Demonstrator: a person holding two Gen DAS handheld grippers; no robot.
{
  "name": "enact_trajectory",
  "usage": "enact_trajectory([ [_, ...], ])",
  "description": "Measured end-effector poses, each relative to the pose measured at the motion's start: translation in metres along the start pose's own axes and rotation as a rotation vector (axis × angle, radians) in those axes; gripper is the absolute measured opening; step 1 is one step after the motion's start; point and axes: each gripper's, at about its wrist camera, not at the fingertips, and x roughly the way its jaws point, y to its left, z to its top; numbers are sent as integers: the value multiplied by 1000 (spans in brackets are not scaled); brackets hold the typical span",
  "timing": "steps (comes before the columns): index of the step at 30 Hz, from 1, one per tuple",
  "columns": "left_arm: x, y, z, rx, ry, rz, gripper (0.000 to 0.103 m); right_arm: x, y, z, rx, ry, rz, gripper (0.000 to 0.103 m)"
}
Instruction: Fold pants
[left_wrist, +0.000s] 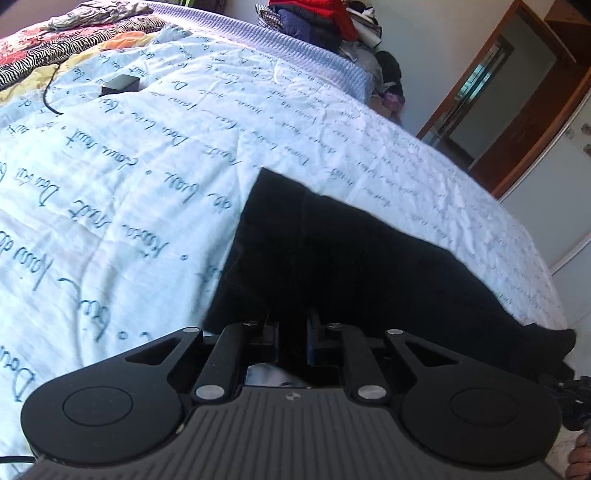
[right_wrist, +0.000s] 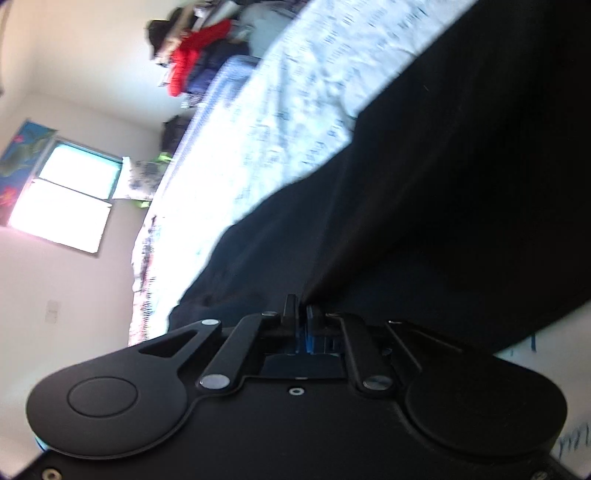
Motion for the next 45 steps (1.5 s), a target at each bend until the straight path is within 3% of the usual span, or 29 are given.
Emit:
enact_trajectory([
  [2, 17, 11, -4, -20, 56, 16, 20, 5, -8, -12, -5, 36, -28, 5],
  [4, 23, 12, -5, -35, 53, 6, 22, 20, -28, -20, 49, 77, -70, 5],
  [7, 19, 12, 0, -28, 68, -12, 33, 19, -37, -18, 115, 83, -29, 8],
  [8, 15, 13, 1, -23, 82, -26, 35, 16, -36, -15, 122, 102, -21, 13],
  [10, 1, 21, 3, -31, 91, -39, 38, 4, -32, -10, 136, 116, 3, 46],
  [12, -20, 26, 6, -29, 66, -32, 40, -17, -26, -3, 107, 72, -2, 65],
  [15, -50, 26, 10, -17, -5, -45, 40, -43, -6, 7, 10, -16, -35, 67],
  [18, -46, 0, 16, 13, -56, -125, 41, -30, 12, 23, -15, -24, 49, 71],
  [21, -8, -40, 14, 104, -49, -157, 41, 25, 37, 43, 0, 39, 167, 72],
  [23, 27, -62, 7, 178, -16, -107, 43, 74, 46, 55, 43, 82, 210, 76],
  [25, 58, -69, -5, 222, 26, -34, 45, 121, 40, 61, 106, 133, 173, 77],
  [26, 57, -70, -13, 250, -37, -34, 52, 141, 32, 60, 130, 161, 105, 77],
  [27, 57, -74, -19, 289, -59, -35, 56, 151, 23, 54, 150, 169, 65, 68],
  [28, 54, -76, -25, 323, -79, -35, 57, 149, 17, 51, 149, 151, 84, 53],
  [31, 41, -70, -39, 328, -173, -22, 64, 115, 12, 52, 103, 200, 103, 60],
  [34, 28, -68, -55, 287, -227, -43, 74, 34, 0, 73, 12, 34, 76, 76],
  [36, 22, -71, -65, 256, -278, -67, 75, -19, -23, 91, 3, -101, 6, 78],
  [39, 18, -78, -79, 222, -346, -74, 83, -83, -72, 120, 111, -266, -98, 82],
  [41, 24, -80, -91, 214, -333, -56, 89, -123, -109, 132, 210, -332, -138, 82],
  [43, 28, -84, -90, 222, -286, -24, 87, -143, -132, 135, 276, -338, -135, 82],
  [45, 22, -86, -88, 240, -299, -36, 89, -141, -133, 134, 287, -310, -120, 82],
])
